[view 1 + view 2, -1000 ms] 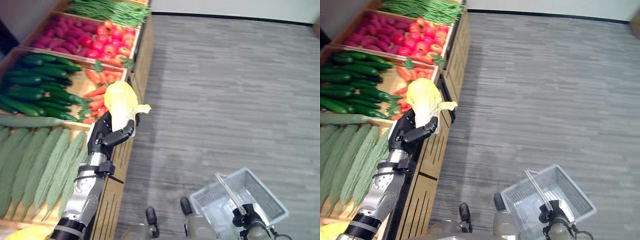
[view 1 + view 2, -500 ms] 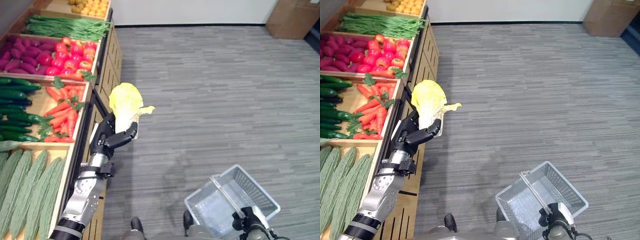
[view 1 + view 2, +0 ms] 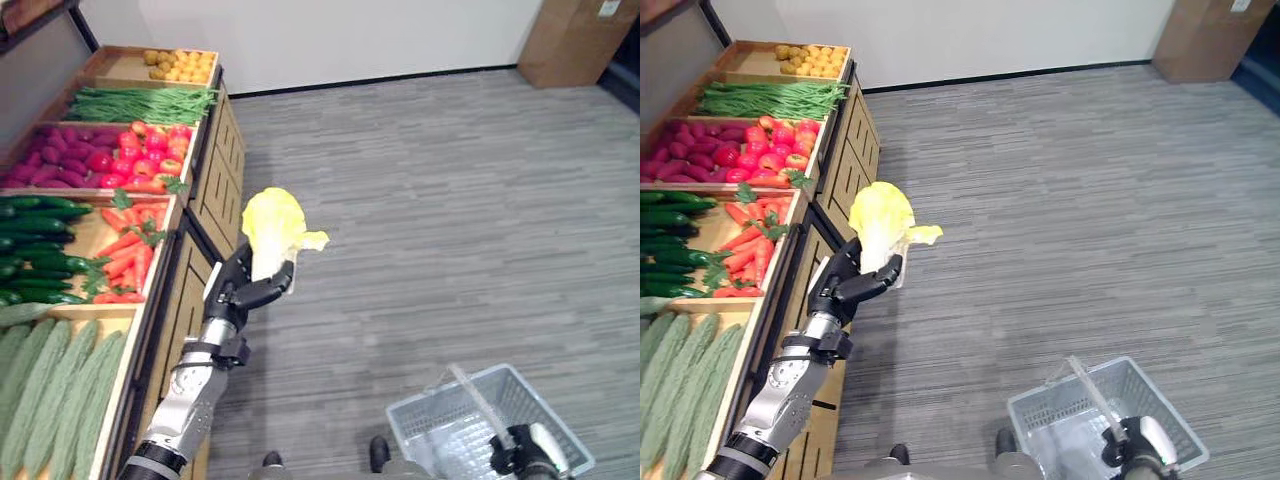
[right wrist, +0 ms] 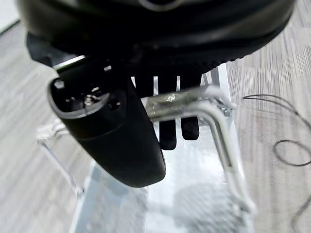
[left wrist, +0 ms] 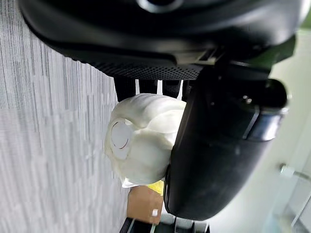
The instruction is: Get the vegetables into the basket
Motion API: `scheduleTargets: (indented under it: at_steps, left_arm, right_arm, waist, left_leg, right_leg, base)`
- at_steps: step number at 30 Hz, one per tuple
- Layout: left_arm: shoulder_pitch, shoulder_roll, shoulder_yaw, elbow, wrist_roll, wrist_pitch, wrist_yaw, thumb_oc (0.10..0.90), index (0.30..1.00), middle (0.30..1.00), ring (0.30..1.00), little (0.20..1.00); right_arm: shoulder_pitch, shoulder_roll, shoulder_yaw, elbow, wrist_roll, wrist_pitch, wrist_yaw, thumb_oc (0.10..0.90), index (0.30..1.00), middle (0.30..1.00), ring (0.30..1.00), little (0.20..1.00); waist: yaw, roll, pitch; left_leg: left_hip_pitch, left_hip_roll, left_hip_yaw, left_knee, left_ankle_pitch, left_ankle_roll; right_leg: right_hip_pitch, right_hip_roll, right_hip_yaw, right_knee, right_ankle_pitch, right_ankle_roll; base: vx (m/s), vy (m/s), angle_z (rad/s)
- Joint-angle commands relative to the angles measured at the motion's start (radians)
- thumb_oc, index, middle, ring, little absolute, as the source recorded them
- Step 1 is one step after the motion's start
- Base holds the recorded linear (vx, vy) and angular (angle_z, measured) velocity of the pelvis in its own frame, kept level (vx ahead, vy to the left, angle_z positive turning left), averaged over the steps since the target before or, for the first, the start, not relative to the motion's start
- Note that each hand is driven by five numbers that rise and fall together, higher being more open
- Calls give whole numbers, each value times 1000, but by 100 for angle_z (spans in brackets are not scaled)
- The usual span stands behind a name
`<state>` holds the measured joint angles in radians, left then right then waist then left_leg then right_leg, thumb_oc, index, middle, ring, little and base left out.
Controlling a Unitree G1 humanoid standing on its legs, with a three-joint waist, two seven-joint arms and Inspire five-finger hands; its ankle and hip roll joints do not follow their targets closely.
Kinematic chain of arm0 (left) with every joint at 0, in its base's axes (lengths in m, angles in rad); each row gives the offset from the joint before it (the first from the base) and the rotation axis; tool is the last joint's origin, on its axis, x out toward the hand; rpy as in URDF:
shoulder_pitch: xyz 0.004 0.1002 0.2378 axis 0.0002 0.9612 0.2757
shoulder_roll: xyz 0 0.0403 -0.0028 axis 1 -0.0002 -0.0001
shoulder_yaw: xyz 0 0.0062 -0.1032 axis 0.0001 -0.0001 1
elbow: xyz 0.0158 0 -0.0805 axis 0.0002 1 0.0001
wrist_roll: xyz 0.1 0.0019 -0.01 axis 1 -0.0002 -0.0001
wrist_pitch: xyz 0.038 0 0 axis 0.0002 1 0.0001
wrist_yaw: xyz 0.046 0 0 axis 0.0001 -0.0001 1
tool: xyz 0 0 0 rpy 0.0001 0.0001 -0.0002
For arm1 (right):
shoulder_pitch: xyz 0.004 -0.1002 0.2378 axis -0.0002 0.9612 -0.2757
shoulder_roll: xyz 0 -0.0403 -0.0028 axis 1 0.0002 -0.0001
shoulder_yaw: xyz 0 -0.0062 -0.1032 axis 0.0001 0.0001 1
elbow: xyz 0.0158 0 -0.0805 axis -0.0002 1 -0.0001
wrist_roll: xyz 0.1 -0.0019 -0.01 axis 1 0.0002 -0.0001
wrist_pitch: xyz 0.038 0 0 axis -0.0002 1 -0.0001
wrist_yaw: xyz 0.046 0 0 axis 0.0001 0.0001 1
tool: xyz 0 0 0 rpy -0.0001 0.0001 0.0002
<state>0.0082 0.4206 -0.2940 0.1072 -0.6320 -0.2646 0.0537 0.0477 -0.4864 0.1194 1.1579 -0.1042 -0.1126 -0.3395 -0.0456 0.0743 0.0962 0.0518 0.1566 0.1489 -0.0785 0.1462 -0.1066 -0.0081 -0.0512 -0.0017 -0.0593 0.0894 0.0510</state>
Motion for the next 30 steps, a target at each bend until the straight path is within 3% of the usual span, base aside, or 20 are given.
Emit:
scheduleTargets:
  at_steps: [1, 5, 10, 17, 22, 30]
  left_arm:
    - [-86, 72, 48, -120, 57, -92, -10, 400, 300, 300, 300, 300]
    - [-87, 95, 29, -126, 69, -91, -19, 400, 300, 300, 300, 300]
    - [-94, 132, -28, -145, 110, -86, -37, 400, 300, 300, 300, 300]
    - [-185, 262, -139, -170, 306, -100, -37, 400, 300, 300, 300, 300]
    - [-308, 387, -277, -200, 527, -129, -3, 400, 300, 300, 300, 300]
    - [-429, 430, -415, -210, 647, -143, 9, 400, 300, 300, 300, 300]
  right_arm:
    - [-84, -40, 2, -40, 52, -68, -61, 400, 300, 300, 300, 300]
    - [-136, -61, 19, -71, 54, -76, -70, 400, 300, 300, 300, 300]
    - [-208, -110, 53, -265, 30, -99, -84, 400, 300, 300, 300, 300]
    - [-284, -176, 122, -499, -16, -137, -73, 400, 300, 300, 300, 300]
    - [-362, -219, 181, -642, -18, -178, -60, 400, 300, 300, 300, 300]
    - [-463, -220, 237, -695, 17, -188, -54, 400, 300, 300, 300, 300]
  waist:
    - [23, -90, -27]
    - [33, -95, -35]
    - [37, -99, -45]
    - [30, -100, -54]
    - [25, -94, -60]
    - [24, -90, -66]
  left_leg:
    - [-24, -48, -8, 17, -73, 20]
    - [-1, -58, 10, 4, -83, 28]
    - [10, -68, 28, -9, -96, 38]
    - [10, -71, 27, -9, -103, 37]
    - [14, -71, 28, -9, -106, 33]
    - [14, -66, 29, -9, -102, 27]
  right_leg:
    - [6, -43, 1, 19, -37, 74]
    - [9, -54, 25, 6, -22, 84]
    - [4, -68, 36, 1, -10, 96]
    - [5, -75, 31, -8, -1, 102]
    - [13, -76, 26, -17, 0, 107]
    - [19, -72, 19, -20, 1, 108]
  base:
    - [43, 70, -9]
    - [38, 101, -32]
    - [1, 79, -13]
    - [-4, 13, 0]
    - [-3, -1, 2]
    - [0, 0, 0]
